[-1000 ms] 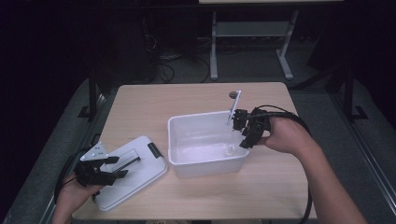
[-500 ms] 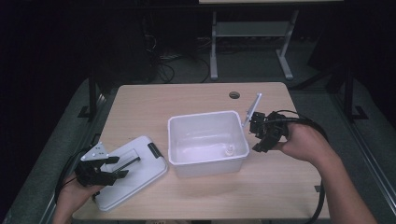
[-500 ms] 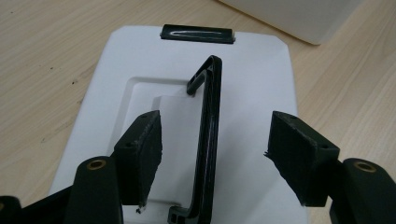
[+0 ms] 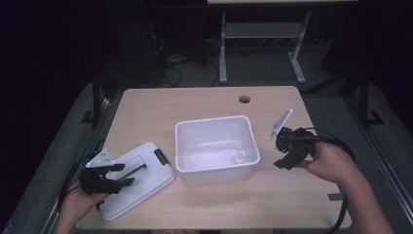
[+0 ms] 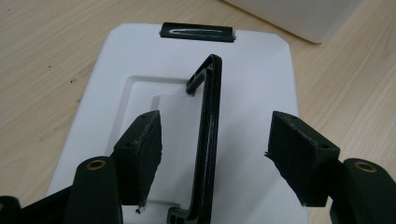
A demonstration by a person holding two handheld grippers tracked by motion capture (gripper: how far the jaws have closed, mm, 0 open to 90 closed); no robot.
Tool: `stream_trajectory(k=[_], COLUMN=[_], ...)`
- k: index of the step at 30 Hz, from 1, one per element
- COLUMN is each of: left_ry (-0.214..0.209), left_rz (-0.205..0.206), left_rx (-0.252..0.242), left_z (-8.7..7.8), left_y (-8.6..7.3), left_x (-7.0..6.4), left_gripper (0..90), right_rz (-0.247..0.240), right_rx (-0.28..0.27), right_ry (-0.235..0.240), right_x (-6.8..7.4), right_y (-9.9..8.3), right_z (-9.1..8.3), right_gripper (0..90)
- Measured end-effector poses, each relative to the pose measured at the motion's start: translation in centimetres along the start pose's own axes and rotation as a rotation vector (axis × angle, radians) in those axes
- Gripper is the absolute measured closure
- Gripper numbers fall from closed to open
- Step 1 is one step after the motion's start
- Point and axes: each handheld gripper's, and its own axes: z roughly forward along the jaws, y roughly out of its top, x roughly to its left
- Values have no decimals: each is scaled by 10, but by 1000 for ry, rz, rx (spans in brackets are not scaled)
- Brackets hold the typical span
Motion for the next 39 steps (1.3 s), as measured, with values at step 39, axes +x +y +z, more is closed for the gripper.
stream_trajectory(k=[39], left_ry=[10], left_rz=[21], left_rx=[69], left_z=[12], left_y=[12], left_x=[-1], left_gripper=[358], right_rz=[125], right_rx=[-106], right_ry=[30], right_x=[13], right_y=[-77], right_z=[75], right_gripper=[379])
